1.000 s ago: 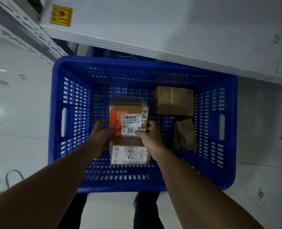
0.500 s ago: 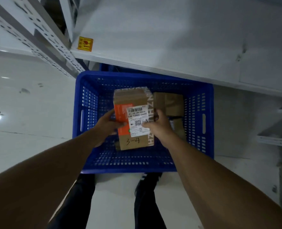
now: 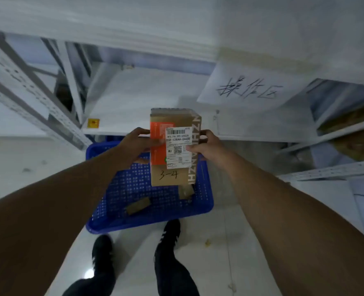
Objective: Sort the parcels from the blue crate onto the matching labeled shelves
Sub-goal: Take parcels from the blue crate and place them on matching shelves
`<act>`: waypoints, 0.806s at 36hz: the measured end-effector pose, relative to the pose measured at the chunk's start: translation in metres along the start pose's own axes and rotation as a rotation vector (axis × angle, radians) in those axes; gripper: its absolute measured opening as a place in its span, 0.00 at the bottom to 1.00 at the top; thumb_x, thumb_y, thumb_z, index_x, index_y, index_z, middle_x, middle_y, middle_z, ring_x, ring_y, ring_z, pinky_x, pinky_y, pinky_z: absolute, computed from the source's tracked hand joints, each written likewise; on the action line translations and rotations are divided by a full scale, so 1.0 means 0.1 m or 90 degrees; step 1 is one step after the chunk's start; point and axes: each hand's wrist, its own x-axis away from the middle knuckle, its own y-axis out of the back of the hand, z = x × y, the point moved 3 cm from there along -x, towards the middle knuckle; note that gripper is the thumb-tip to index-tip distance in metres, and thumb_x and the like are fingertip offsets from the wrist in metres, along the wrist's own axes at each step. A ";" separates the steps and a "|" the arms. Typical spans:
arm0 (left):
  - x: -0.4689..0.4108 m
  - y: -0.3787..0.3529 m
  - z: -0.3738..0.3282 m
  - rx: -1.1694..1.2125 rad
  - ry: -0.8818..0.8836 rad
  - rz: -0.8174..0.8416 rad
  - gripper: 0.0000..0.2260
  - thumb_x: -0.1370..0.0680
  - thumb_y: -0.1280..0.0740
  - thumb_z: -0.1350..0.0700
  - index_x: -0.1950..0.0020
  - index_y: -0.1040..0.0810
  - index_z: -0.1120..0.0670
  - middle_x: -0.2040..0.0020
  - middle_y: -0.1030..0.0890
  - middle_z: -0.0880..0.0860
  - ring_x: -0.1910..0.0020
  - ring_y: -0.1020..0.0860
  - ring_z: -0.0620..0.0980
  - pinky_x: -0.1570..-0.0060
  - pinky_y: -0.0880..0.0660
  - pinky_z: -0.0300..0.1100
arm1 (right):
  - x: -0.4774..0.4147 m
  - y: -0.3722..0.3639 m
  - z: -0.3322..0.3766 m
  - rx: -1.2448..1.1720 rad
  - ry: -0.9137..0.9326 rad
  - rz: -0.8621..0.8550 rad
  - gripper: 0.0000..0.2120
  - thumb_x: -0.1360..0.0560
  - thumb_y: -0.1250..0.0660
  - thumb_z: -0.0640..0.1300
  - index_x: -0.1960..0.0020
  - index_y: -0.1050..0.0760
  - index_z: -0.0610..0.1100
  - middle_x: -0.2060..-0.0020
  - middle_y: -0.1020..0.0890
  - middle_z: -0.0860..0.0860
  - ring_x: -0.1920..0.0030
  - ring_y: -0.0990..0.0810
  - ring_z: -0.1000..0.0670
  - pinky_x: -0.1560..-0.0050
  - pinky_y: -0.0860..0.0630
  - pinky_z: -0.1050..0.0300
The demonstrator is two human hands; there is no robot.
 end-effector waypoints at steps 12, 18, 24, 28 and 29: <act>1.58 -0.87 -1.63 -0.111 -0.192 0.153 0.22 0.27 0.23 0.44 0.39 0.19 0.56 0.51 0.12 0.55 0.52 0.13 0.58 0.51 0.16 0.55 | 2.42 1.05 0.74 -0.125 0.128 -0.211 0.37 0.27 0.21 0.47 0.23 0.35 0.54 0.37 0.22 0.51 0.46 0.19 0.53 0.51 0.20 0.55; 2.78 -1.54 -2.38 -0.158 -0.306 0.254 0.24 0.28 0.23 0.42 0.40 0.19 0.56 0.51 0.12 0.55 0.54 0.13 0.58 0.53 0.16 0.54 | 3.95 1.44 0.83 -0.248 0.215 -0.368 0.46 0.34 0.16 0.48 0.22 0.36 0.54 0.31 0.23 0.51 0.34 0.22 0.47 0.36 0.22 0.47; 3.99 -2.29 -2.89 -0.205 -0.423 0.351 0.24 0.29 0.23 0.38 0.40 0.18 0.52 0.51 0.12 0.52 0.54 0.13 0.55 0.53 0.16 0.52 | 5.45 1.71 0.63 -0.322 0.258 -0.491 0.45 0.33 0.17 0.54 0.23 0.37 0.57 0.34 0.20 0.54 0.40 0.19 0.54 0.44 0.22 0.51; 4.77 -2.81 -2.92 -0.235 -0.488 0.419 0.23 0.28 0.25 0.38 0.42 0.17 0.52 0.51 0.12 0.52 0.55 0.13 0.54 0.54 0.17 0.49 | 6.38 1.81 0.31 -0.351 0.242 -0.536 0.47 0.37 0.16 0.60 0.24 0.37 0.63 0.36 0.19 0.57 0.37 0.20 0.50 0.36 0.25 0.40; 4.95 -2.93 -2.89 -0.239 -0.506 0.435 0.22 0.27 0.25 0.38 0.42 0.16 0.53 0.52 0.12 0.52 0.55 0.13 0.53 0.54 0.18 0.48 | 6.59 1.83 0.22 -0.363 0.247 -0.551 0.43 0.35 0.17 0.58 0.27 0.35 0.63 0.39 0.17 0.57 0.38 0.19 0.49 0.37 0.24 0.37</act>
